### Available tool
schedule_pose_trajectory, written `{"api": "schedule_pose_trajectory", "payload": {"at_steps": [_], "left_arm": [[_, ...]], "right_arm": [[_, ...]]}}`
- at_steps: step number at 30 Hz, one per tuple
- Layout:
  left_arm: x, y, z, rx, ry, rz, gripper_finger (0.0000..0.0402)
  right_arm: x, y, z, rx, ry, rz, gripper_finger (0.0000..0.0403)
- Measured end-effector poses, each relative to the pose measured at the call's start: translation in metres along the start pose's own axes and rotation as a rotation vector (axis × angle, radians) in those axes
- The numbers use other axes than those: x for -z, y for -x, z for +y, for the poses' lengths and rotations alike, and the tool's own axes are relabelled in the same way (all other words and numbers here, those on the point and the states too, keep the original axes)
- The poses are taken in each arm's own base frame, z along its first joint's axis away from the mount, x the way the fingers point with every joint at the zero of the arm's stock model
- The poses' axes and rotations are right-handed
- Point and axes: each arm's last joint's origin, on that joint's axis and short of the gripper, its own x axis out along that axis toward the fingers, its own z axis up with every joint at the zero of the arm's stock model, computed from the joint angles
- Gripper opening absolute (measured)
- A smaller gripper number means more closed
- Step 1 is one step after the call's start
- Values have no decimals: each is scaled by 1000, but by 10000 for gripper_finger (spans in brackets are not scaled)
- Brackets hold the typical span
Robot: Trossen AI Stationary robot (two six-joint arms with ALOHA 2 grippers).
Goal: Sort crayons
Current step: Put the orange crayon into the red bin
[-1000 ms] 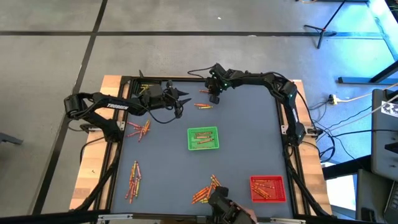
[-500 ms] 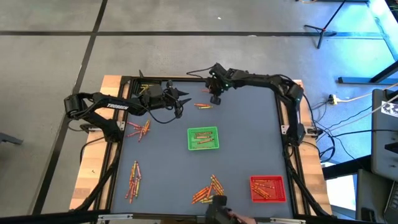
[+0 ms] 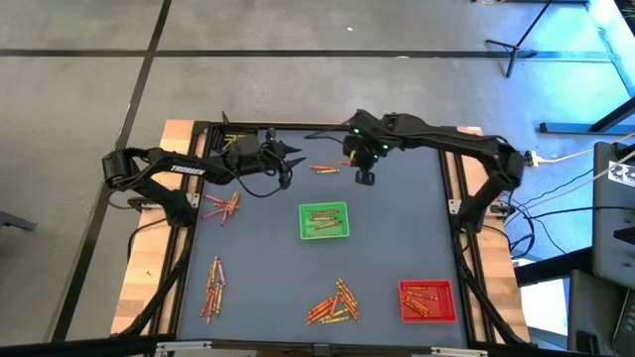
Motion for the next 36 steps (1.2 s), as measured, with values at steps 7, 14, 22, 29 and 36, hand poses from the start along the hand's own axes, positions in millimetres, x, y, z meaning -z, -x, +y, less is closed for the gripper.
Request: {"api": "schedule_pose_trajectory", "payload": {"at_steps": [7,14,22,29,36], "left_arm": [[0,0,0,1,0,0,120],[0,0,0,1,0,0,120],[-1,0,0,-1,1,-9,120],[-2,0,-2,5,8,-19,120],[-8,0,-16,48,-8,-67,120]], "right_arm": [[10,45,51,-50,-1,24,13],[35,72,103,-118,5,37,15],[94,81,150,-195,-117,110,16],[142,71,181,-277,-284,148,16],[169,58,215,-398,-321,125,16]]}}
